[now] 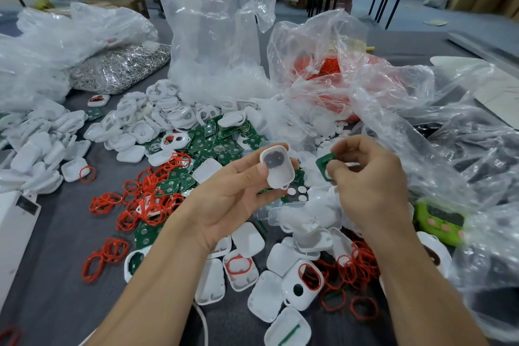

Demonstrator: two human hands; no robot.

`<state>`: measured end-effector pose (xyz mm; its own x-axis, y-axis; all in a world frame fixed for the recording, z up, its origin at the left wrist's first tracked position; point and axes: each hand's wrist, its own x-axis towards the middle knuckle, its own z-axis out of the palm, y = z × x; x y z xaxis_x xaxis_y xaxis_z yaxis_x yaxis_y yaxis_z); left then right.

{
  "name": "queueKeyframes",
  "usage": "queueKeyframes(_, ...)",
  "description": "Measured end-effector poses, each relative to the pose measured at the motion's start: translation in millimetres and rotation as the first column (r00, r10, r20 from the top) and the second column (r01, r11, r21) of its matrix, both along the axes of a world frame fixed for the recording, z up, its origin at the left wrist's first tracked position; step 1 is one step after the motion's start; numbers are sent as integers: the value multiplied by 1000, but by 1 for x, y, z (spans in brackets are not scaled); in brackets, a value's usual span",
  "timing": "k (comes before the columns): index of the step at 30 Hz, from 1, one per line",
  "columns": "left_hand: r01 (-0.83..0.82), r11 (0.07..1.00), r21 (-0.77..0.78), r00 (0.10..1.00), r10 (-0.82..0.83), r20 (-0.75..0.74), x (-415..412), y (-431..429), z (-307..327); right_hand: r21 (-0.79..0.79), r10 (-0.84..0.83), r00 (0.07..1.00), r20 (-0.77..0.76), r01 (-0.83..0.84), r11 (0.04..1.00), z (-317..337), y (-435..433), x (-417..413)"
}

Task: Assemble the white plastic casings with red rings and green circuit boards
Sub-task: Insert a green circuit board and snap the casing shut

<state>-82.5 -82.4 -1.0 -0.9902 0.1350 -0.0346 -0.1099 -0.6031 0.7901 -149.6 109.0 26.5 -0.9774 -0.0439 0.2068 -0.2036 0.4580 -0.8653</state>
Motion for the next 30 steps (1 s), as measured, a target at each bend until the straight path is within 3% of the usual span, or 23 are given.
queueKeyframes(2,0,1000,7,1000,0,0,0,0,1,-47,32,999,38,-31,998,1,0,0)
queueKeyframes(4,-1,1000,5,1000,1,12,0,1,2,-190,107,991,80,-90,978,4,-1,1)
queueKeyframes(7,-7,1000,-16,999,8,39,0,2,1,-419,219,971,92,-161,894,11,-2,3)
queueKeyframes(10,13,998,-68,997,-8,71,0,4,2,-528,277,958,68,-201,825,14,-1,7)
queueKeyframes(26,70,990,-121,995,-61,74,0,7,1,-207,388,921,-41,-387,898,16,-10,20)
queueKeyframes(30,69,989,-127,995,-59,78,0,7,2,-212,394,919,-14,-388,897,17,-10,19)
